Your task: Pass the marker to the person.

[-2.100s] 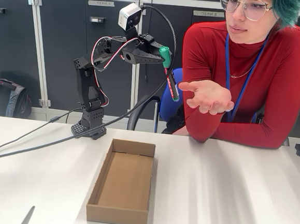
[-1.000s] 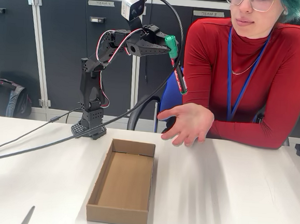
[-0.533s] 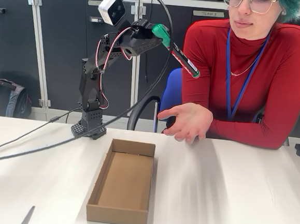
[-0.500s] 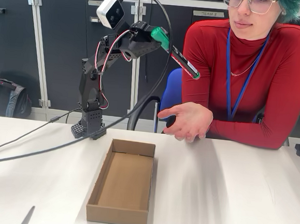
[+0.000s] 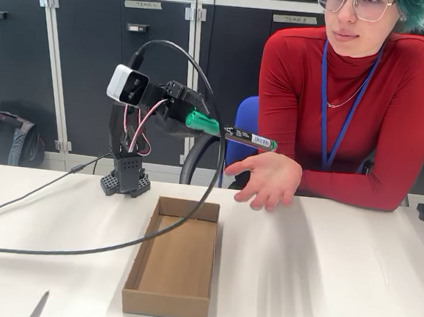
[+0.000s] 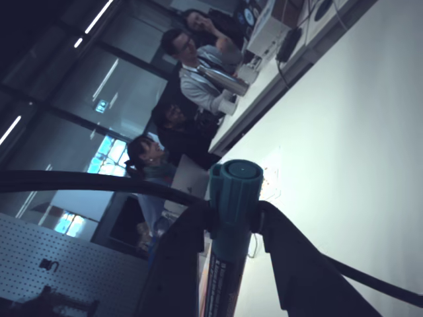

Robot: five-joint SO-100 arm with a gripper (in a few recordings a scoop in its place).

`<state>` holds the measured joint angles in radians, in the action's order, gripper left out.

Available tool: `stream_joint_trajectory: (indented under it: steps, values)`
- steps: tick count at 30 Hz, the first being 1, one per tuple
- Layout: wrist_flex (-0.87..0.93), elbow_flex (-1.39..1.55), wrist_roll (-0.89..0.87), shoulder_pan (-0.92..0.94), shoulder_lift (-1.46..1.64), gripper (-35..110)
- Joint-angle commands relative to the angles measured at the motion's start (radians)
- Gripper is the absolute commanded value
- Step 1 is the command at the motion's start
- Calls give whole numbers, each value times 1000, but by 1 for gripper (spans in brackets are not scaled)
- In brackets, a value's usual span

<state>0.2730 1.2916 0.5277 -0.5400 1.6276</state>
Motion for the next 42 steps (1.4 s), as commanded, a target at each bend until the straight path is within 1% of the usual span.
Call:
stream_joint_trajectory:
  steps: [1, 5, 9, 12, 19, 27, 31, 38, 40, 42]
  values:
    - [37, 3, 71, -9, 63, -5]
    - [238, -55, 181, -43, 35, -5]
    - [423, -114, 225, -83, 32, -5]
    - [466, -117, 229, -115, 41, -5]
    - [374, -81, 158, -163, 51, -5]
    - [224, 34, 38, -153, 94, -5]
    - [229, 87, 14, -141, 115, -5]
    - [216, 98, 5, -130, 118, -5]
    - [206, 104, 3, -129, 121, -2]
    - [201, 117, 32, -132, 127, 10]
